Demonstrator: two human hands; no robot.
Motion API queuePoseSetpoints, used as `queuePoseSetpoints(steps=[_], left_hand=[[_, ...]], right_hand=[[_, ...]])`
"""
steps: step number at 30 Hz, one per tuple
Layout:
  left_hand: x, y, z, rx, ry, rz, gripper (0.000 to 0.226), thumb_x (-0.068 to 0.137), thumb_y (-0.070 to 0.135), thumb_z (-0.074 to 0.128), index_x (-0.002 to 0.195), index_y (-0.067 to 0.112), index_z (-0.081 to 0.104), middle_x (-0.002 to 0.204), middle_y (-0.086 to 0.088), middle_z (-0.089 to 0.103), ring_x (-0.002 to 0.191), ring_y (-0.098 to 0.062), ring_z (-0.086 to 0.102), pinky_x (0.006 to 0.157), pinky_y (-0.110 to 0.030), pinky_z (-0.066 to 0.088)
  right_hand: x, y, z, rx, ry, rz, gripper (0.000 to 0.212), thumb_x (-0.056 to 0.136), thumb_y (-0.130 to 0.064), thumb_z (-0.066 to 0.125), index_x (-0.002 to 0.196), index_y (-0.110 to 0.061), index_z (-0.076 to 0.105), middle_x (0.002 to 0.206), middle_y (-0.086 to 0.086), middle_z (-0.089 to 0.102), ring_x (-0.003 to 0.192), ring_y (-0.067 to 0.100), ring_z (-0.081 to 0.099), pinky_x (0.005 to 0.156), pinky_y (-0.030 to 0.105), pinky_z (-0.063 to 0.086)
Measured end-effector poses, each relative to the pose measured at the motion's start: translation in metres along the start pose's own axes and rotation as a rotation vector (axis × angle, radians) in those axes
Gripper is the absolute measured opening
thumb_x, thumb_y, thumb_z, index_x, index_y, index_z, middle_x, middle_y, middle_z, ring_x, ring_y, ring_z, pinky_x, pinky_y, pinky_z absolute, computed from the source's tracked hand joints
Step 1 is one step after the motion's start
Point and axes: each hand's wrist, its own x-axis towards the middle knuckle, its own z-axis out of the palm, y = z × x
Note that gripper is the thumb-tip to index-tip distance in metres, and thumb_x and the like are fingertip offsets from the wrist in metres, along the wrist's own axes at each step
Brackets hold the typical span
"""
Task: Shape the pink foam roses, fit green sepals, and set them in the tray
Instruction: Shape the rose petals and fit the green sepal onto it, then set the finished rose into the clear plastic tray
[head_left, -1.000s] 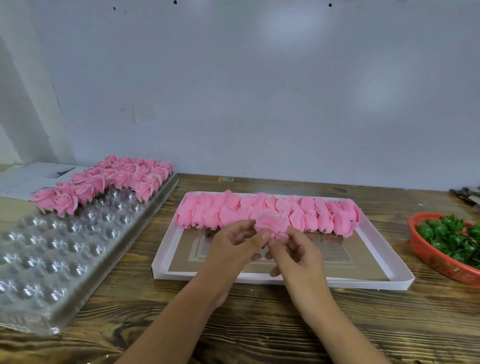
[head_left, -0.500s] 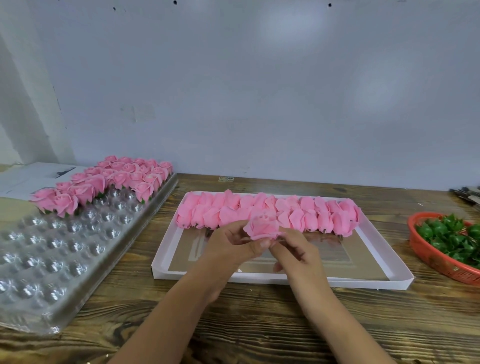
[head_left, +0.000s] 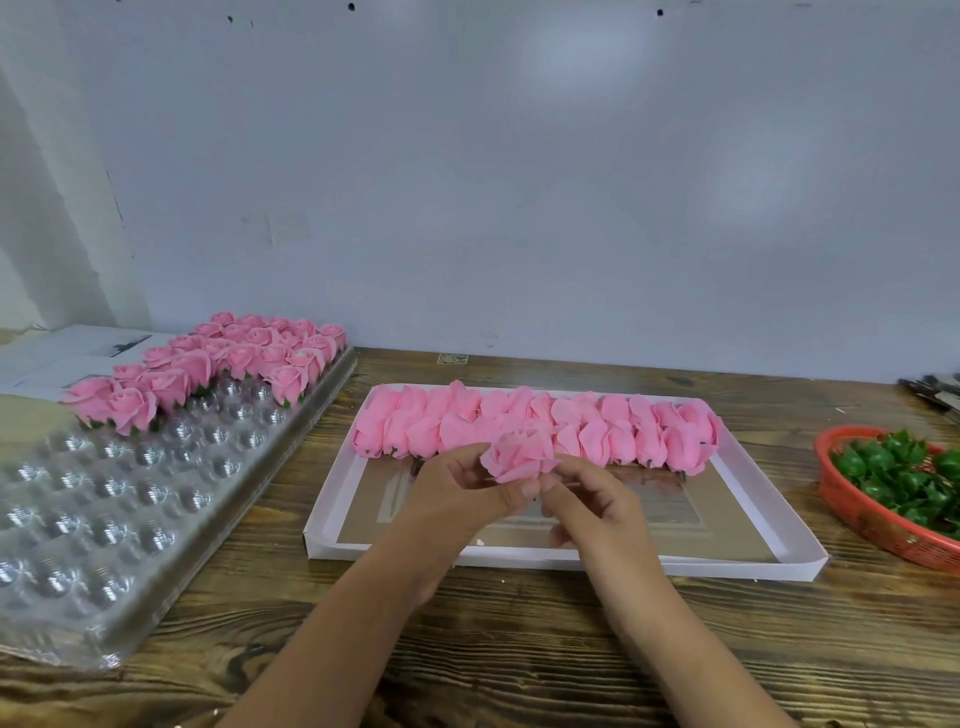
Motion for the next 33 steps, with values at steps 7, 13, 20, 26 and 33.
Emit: queuePoseSetpoints(steps=[7,13,20,26,33], left_hand=[[0.005,0.036,-0.047,0.054,0.267,0.044,0.035,0.077,0.032,0.083,0.11,0.023,0.075,0.106,-0.007,0.076,0.101,-0.027,0.071,0.095,-0.053,0.055],[0.025,0.075,-0.154,0.153,0.717,0.149,0.021,0.079,0.022,0.084,0.091,0.026,0.068,0.086,0.005,0.073,0.075,-0.011,0.068,0.066,-0.023,0.055],[0.042,0.043,-0.267,0.325,0.947,-0.056,0.022,0.08,0.012,0.083,0.082,0.01,0.061,0.067,-0.009,0.06,0.034,-0.002,0.053,0.036,-0.014,0.045],[0.05,0.014,-0.283,0.375,0.922,-0.143,0.05,0.082,0.006,0.08,0.125,-0.007,0.057,0.08,-0.009,0.064,0.066,-0.02,0.06,0.047,-0.016,0.055],[0.058,0.007,-0.267,0.606,0.889,-0.123,0.032,0.085,0.022,0.08,0.071,0.023,0.051,0.067,-0.003,0.05,0.058,-0.016,0.044,0.057,-0.024,0.035]], right_hand=[[0.001,0.007,-0.001,0.016,0.091,0.009,0.033,0.096,-0.012,0.059,0.101,-0.042,0.071,0.084,-0.009,0.064,0.075,0.005,0.059,0.058,0.023,0.05],[0.002,0.007,-0.001,0.027,0.15,0.011,0.044,0.093,0.001,0.055,0.097,-0.039,0.072,0.079,-0.015,0.064,0.073,0.003,0.058,0.054,0.02,0.048],[0.003,0.009,0.0,0.002,0.169,-0.008,0.05,0.092,0.006,0.053,0.096,-0.04,0.071,0.083,-0.013,0.067,0.077,0.0,0.06,0.066,0.026,0.048],[0.003,0.01,-0.001,0.033,0.189,-0.023,0.048,0.089,0.012,0.053,0.094,-0.031,0.073,0.08,-0.014,0.065,0.074,0.0,0.058,0.067,0.029,0.049],[0.003,0.01,-0.001,-0.017,0.178,-0.032,0.05,0.088,0.007,0.056,0.095,-0.039,0.071,0.084,-0.013,0.066,0.075,0.002,0.057,0.073,0.033,0.046]])
